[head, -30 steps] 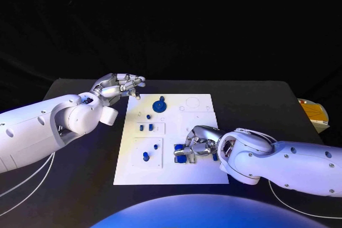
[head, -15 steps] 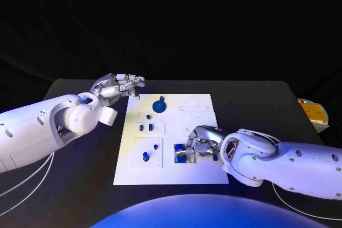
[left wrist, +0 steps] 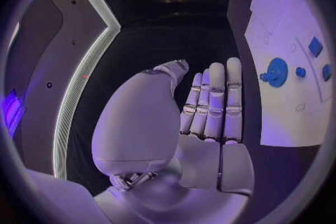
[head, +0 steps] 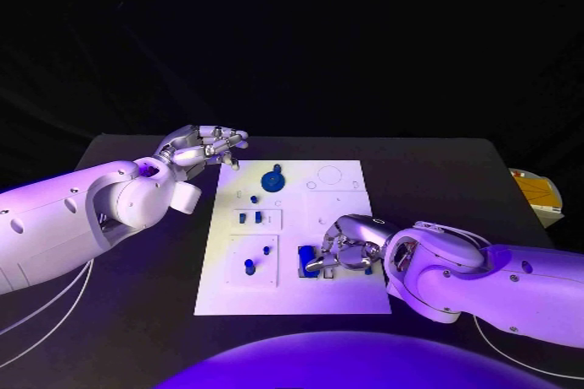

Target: Assemble the parts on the task board

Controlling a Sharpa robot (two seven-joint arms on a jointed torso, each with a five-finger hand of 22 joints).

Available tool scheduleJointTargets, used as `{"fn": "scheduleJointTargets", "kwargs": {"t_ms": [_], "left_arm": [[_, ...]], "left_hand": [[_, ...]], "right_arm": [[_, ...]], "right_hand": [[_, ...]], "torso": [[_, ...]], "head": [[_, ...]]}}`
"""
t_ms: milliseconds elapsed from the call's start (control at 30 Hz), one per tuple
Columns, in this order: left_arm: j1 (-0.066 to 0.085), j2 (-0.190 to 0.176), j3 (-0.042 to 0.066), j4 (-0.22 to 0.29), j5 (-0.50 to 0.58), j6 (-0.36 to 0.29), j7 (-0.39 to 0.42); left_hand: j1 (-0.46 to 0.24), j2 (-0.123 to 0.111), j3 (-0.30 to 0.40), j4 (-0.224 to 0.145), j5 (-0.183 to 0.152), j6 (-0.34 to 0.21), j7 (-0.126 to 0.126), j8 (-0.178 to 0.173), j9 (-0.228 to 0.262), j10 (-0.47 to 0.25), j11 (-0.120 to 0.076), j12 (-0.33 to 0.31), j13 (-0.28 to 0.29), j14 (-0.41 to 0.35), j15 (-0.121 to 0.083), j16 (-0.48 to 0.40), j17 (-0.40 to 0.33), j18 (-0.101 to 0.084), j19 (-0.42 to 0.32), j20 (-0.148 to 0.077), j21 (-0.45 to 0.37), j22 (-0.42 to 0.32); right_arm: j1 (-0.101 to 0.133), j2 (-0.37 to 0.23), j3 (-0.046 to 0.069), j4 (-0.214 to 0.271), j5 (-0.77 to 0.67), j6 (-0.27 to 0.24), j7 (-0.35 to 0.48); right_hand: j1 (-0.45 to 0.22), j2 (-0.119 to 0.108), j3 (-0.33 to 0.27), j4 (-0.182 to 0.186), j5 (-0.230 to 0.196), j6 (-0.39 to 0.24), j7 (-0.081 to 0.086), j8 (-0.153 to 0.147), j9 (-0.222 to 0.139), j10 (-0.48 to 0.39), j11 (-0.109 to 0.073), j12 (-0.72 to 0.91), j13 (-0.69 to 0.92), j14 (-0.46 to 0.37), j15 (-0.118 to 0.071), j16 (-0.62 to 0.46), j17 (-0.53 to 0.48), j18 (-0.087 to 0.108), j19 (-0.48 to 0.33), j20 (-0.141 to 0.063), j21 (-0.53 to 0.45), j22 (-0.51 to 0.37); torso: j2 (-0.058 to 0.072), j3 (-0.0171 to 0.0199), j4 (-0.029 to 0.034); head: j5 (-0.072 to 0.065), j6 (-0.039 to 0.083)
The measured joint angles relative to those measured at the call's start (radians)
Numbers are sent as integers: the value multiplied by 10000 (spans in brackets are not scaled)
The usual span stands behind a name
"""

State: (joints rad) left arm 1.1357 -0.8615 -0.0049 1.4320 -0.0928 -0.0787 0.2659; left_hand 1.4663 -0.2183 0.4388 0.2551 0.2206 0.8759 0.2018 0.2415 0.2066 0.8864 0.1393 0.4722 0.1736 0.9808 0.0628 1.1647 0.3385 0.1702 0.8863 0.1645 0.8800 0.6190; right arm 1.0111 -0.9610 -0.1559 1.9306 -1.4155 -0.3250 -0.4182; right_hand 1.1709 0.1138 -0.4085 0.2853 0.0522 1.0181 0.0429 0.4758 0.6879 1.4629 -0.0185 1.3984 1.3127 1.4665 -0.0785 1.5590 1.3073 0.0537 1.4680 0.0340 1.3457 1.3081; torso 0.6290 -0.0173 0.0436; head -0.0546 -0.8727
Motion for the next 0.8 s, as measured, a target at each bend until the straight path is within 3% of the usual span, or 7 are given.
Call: {"fn": "scheduleJointTargets", "kwargs": {"t_ms": [300, 800], "left_arm": [[0, 5, -2, -2, -1, 4, -8], [-1, -5, -4, -26, 48, 14, -36]], "left_hand": [[0, 0, 0, 0, 0, 0, 0, 0, -1, 0, 0, 0, 0, 0, 0, 0, -1, 0, 0, 0, 0, 0], [0, 0, 0, 0, 0, 0, 0, 0, 8, 0, 0, 0, -9, -36, 36, 0, -1, 0, 0, 0, 0, 0]], "right_arm": [[1, 153, -2, -227, -100, 252, 53], [-19, 613, -2, -559, -210, 417, -107]], "right_hand": [[166, -165, -80, 3, 95, 0, 0, 0, 51, 1, -1, -47, 5, 1, 1, -1, 0, 1, 0, 0, -1, -1], [166, -165, -121, 45, 136, 0, 0, -1, 70, 9, -4, -47, 6, 1, 4, -2, 0, 0, -37, -35, -1, -3]], "torso": [[0, -8, 14], [15, -2, 15]], "head": [[19, 0], [35, -1]]}}
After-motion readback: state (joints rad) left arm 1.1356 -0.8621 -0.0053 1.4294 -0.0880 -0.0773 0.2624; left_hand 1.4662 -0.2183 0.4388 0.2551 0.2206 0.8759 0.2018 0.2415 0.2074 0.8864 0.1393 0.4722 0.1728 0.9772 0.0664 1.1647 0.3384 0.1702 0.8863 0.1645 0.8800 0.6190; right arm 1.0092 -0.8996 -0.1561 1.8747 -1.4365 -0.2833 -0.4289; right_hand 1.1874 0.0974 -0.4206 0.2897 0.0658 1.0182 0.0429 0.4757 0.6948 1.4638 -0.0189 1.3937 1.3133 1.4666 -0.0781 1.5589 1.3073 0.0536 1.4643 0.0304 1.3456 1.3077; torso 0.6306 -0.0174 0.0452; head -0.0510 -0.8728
